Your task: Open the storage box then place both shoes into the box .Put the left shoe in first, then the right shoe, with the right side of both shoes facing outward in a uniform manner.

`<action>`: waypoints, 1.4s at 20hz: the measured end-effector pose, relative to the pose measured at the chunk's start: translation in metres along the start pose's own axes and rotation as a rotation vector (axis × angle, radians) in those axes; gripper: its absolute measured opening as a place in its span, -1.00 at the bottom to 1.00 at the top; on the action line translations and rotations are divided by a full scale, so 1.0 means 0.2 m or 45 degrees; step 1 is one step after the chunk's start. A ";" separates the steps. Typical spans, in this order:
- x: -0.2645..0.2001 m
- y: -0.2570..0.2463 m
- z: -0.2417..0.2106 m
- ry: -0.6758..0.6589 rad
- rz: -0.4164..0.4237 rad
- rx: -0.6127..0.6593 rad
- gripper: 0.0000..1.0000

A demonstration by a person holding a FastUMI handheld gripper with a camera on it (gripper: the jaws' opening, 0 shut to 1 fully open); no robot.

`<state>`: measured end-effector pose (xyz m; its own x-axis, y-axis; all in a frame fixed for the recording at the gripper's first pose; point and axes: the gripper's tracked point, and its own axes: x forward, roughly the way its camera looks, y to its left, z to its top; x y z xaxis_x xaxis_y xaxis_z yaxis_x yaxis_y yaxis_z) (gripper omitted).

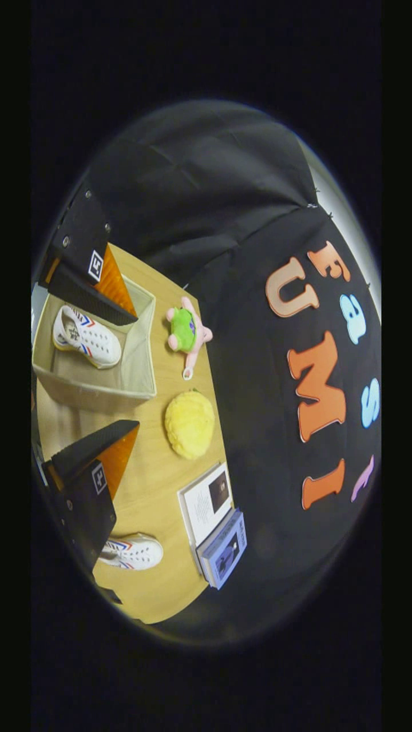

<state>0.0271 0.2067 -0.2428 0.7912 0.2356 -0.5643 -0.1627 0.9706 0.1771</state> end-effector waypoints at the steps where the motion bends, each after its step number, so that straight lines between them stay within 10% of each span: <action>1: -0.02 -0.07 0.02 -0.012 -0.026 0.006 0.97; 28: -0.13 -1.46 -0.46 0.203 -0.569 0.230 0.97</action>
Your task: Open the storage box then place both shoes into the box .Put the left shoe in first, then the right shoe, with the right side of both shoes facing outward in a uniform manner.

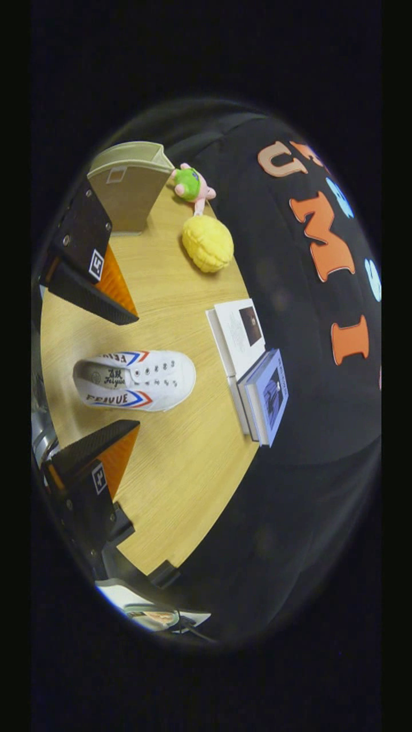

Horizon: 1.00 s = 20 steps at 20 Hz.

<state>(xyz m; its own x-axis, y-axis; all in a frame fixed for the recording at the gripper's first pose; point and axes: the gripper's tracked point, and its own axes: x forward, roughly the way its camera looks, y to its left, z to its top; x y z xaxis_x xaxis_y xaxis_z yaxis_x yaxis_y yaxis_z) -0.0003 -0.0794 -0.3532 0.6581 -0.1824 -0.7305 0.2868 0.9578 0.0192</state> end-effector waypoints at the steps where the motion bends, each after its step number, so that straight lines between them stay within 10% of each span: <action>1: 0.02 -0.03 -0.02 0.015 -0.014 0.006 0.97; 12: 0.25 -0.09 -0.21 0.191 -0.012 0.043 0.28; 20: 0.31 -0.13 -0.22 0.225 -0.051 0.061 -0.71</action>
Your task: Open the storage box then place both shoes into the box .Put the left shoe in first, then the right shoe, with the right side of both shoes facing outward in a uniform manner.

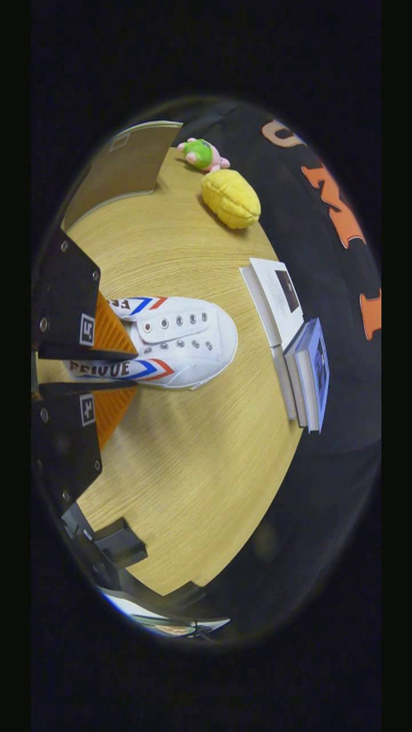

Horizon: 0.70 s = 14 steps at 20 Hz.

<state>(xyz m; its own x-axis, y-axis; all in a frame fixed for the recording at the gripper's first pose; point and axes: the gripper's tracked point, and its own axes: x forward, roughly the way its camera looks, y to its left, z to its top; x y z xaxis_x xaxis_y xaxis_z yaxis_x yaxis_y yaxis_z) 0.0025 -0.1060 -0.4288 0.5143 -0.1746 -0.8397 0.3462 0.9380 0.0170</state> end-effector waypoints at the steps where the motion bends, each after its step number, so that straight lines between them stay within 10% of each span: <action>1: 0.00 -0.01 0.01 -0.012 -0.004 0.032 -0.82; 14: -0.31 0.25 0.12 -0.150 0.120 0.136 -0.99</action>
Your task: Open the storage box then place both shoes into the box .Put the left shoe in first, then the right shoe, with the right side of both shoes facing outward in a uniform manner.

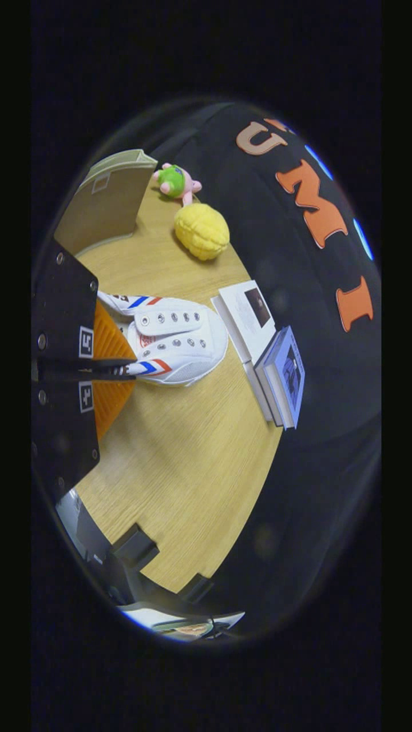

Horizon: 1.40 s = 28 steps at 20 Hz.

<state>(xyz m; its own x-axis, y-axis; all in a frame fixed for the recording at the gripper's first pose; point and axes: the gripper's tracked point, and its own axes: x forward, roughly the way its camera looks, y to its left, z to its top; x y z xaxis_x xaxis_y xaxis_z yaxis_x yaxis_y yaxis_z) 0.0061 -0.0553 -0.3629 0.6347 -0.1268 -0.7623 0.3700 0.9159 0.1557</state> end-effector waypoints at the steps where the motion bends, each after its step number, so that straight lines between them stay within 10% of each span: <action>1: -0.03 0.04 0.00 -0.001 0.021 0.008 -0.99; 28: -0.73 1.27 -0.36 -0.026 0.447 -0.312 -0.99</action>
<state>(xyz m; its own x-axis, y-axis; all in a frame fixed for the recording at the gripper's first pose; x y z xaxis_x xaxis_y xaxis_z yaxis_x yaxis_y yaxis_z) -0.0412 0.2239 -0.2565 0.7075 0.2038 -0.6766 -0.0417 0.9679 0.2479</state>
